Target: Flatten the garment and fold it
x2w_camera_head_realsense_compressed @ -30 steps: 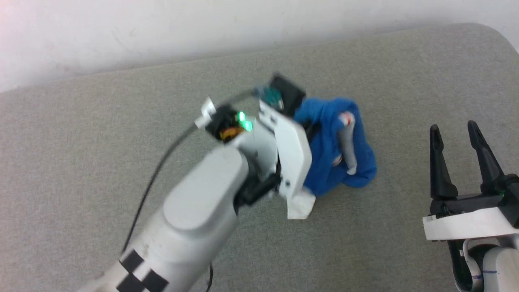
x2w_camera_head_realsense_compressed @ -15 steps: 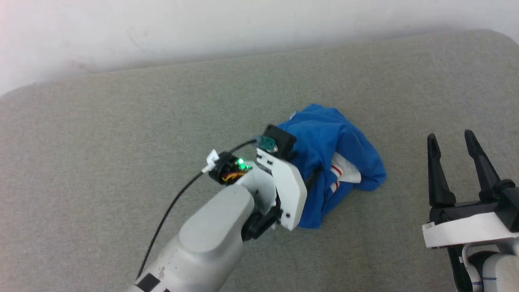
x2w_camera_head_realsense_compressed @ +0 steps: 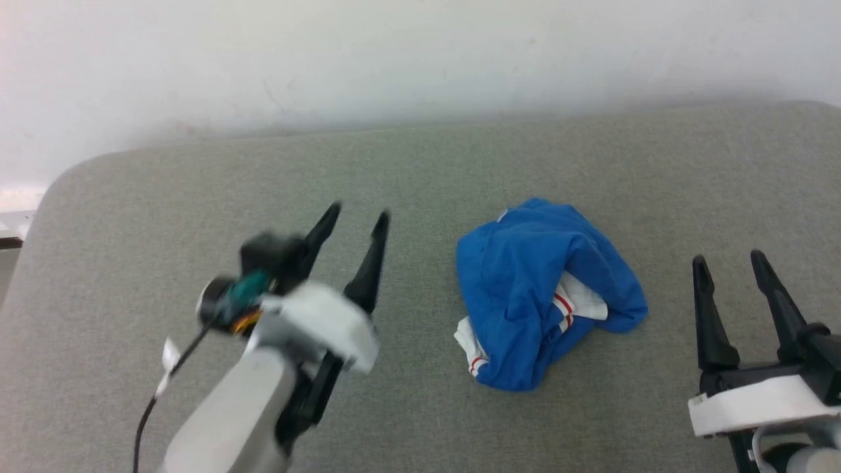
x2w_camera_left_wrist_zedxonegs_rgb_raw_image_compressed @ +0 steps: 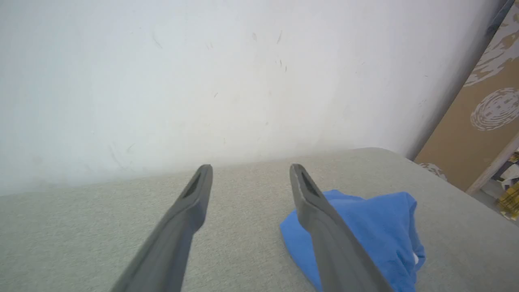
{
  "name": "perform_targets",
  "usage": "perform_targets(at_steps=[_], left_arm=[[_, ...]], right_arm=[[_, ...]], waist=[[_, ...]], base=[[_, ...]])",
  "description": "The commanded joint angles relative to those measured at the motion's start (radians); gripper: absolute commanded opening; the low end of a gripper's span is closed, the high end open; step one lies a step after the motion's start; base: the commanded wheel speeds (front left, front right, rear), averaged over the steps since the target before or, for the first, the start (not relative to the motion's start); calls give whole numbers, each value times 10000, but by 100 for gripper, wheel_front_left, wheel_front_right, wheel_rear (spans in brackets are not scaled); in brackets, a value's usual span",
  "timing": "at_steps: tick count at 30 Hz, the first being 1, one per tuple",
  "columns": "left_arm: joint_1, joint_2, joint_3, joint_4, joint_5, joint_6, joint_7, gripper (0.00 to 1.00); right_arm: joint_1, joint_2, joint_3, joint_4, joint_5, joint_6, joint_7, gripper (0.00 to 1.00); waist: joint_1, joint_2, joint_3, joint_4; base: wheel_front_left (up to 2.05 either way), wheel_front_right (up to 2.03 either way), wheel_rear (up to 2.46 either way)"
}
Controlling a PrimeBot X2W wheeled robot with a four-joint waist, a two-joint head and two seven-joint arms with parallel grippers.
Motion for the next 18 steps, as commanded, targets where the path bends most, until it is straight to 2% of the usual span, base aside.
perform_targets(at_steps=[1, 5, 9, 12, 14, 15, 18], left_arm=[[761, 365, 135, -361, 253, 317, -398, 100], [2284, 907, 692, -1231, 517, 998, -1467, 100], [3714, 1041, 1317, -2027, 890, 1449, -1821, 100], [4497, 1208, 1658, -2674, 1916, 1567, -1846, 100], [5022, 1108, 1959, -3084, 2460, 1654, -1849, 100], [5022, 1108, 1959, -3084, 2460, 1654, -1849, 100], [5712, 730, 2436, -3464, 2792, 1699, -1850, 100]], right_arm=[[235, 26, -45, -2, 83, -9, 2, 100], [511, 26, -66, 38, 173, -9, -18, 100], [857, 26, -145, 77, 265, -9, -43, 100], [1125, 26, -112, 132, 310, -9, -50, 100], [1256, 26, -55, 189, 371, -9, -65, 100], [1256, 26, -55, 189, 371, -9, -65, 100], [1371, 26, -81, 358, 504, -9, -139, 100]], waist=[[0, 0, -226, 224], [0, 0, -350, 306], [0, 0, -404, 410], [0, 0, -341, 413], [0, 0, -292, 365], [0, 0, -292, 365], [0, 0, -247, 314]], base=[[0, 0, 0], [0, 0, 0], [0, 0, 0], [0, 0, 0], [0, 0, 0], [0, 0, 0], [0, 0, 0]])
